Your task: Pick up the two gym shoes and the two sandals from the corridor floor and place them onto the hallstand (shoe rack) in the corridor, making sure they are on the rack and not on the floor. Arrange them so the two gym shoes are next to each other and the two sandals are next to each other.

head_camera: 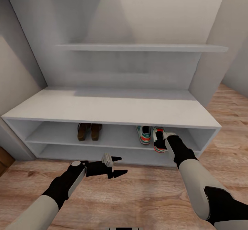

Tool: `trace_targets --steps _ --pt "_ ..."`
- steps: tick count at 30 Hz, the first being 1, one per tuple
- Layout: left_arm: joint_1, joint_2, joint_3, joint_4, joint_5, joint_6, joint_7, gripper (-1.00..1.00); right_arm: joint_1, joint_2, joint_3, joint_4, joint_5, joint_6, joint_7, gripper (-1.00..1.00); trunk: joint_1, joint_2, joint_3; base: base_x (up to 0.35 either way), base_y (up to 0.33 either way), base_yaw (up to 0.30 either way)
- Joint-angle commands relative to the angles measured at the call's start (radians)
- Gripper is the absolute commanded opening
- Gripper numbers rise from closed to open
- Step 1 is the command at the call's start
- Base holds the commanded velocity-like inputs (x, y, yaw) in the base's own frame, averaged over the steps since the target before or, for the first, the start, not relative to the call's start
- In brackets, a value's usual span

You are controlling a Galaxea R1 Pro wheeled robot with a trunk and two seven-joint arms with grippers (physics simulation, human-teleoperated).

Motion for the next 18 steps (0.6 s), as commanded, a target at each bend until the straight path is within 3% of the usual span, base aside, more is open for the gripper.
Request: trace_targets --steps 1,7,18 --pt "-0.001 0.001 -0.004 0.000 0.010 0.011 -0.001 1.00 -0.001 0.002 -0.007 -0.002 0.010 0.004 0.003 -1.00 0.000 0.000 -0.001 0.051 0.000 0.000" --pt "-0.001 0.001 -0.004 0.000 0.010 0.011 0.000 1.00 -0.001 0.002 -0.007 -0.002 0.010 0.004 0.003 -1.00 0.000 0.000 -0.001 0.203 -0.057 0.000" --pt "0.000 0.001 -0.004 0.000 0.010 0.011 -0.001 1.00 -0.001 0.002 -0.007 -0.002 0.010 0.004 0.002 -1.00 0.000 0.000 -0.001 0.088 -0.046 0.000"
